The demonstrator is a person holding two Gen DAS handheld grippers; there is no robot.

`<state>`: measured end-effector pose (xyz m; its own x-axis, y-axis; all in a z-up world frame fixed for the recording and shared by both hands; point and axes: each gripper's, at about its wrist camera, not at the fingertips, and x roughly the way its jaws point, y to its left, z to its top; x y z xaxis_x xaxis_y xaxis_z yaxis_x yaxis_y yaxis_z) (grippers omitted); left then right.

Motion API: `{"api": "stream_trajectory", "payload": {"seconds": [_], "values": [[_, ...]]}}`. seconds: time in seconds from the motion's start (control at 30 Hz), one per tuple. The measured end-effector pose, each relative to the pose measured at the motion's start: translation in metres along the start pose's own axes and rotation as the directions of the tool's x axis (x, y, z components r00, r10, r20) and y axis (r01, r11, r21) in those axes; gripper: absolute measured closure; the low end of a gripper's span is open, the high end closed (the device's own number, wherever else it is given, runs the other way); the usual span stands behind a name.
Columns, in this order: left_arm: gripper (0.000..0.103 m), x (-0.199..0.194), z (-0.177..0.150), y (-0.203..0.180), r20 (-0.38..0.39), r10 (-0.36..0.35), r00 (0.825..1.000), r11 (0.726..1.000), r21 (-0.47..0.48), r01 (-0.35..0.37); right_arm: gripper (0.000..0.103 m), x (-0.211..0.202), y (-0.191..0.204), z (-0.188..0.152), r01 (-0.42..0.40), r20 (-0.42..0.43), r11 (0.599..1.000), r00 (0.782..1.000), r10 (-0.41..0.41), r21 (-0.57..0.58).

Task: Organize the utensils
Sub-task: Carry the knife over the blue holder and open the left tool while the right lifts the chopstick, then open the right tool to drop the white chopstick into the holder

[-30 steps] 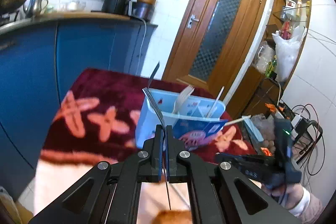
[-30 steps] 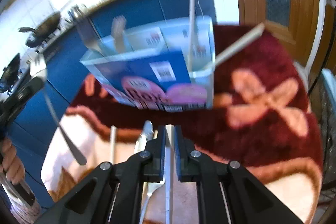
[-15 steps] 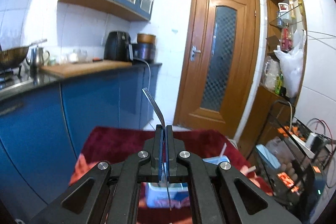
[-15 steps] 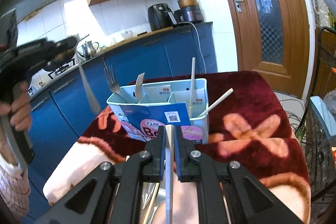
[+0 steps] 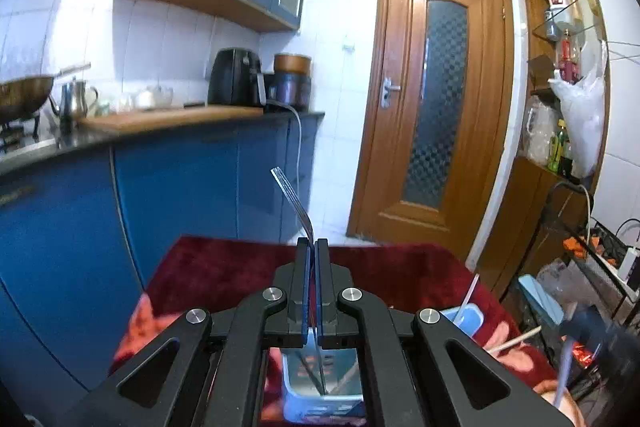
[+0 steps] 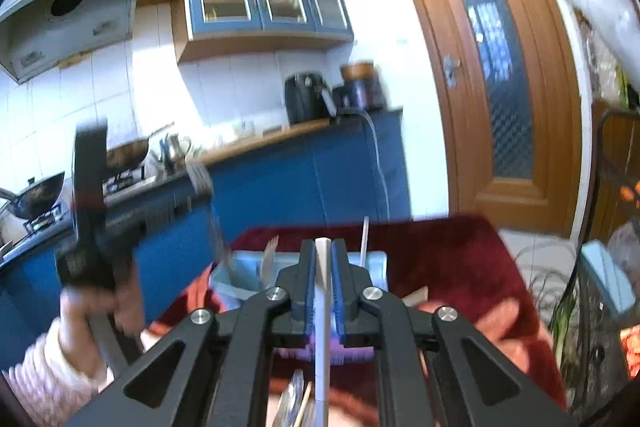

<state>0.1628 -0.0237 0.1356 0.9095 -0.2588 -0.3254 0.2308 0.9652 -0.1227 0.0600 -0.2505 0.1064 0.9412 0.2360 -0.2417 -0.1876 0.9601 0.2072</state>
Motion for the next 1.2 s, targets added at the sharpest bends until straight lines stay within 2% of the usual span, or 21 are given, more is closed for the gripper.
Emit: {"api": "stream_trajectory", "payload": {"seconds": [0.1,0.3,0.53,0.7,0.87,1.03,1.07,1.13,1.2], "values": [[0.102,0.009,-0.013,0.003,-0.014,-0.015,1.000,1.000,-0.003,0.015,0.094,0.013,0.001,0.013,0.015,0.057,1.000,0.998,-0.015,0.009],[0.102,0.022,-0.032,0.002,-0.053,-0.047,0.997,0.997,0.052,0.050,0.094,0.042,0.002,0.034,0.100,0.159,0.995,0.982,-0.101,0.014],[0.102,0.031,-0.038,0.006,-0.094,-0.110,0.990,0.992,0.049,0.115,0.094,0.075,0.005,0.036,0.227,0.284,0.974,0.934,-0.216,-0.005],[0.101,0.031,-0.038,0.010,-0.091,-0.146,0.985,0.989,0.017,0.149,0.093,0.090,0.001,0.027,0.280,0.304,0.960,0.917,-0.259,-0.026],[0.101,0.031,-0.038,0.012,-0.094,-0.157,0.983,0.988,0.002,0.157,0.093,0.091,0.002,0.015,0.271,0.266,0.961,0.931,-0.249,-0.049],[0.100,0.032,-0.035,0.011,-0.135,-0.169,0.976,0.986,-0.014,0.168,0.093,0.086,0.005,0.009,0.237,0.204,0.969,0.954,-0.218,-0.072],[0.098,0.031,-0.034,0.012,-0.143,-0.168,0.975,0.986,-0.019,0.167,0.091,0.083,0.005,0.008,0.228,0.198,0.971,0.957,-0.211,-0.069],[0.088,0.029,-0.033,0.010,-0.161,-0.159,0.974,0.987,-0.021,0.157,0.084,0.077,0.006,0.008,0.211,0.185,0.975,0.963,-0.196,-0.064],[0.085,0.023,-0.033,0.009,-0.161,-0.163,0.973,0.987,-0.020,0.161,0.083,0.072,0.007,0.009,0.194,0.181,0.979,0.967,-0.181,-0.060]]}}
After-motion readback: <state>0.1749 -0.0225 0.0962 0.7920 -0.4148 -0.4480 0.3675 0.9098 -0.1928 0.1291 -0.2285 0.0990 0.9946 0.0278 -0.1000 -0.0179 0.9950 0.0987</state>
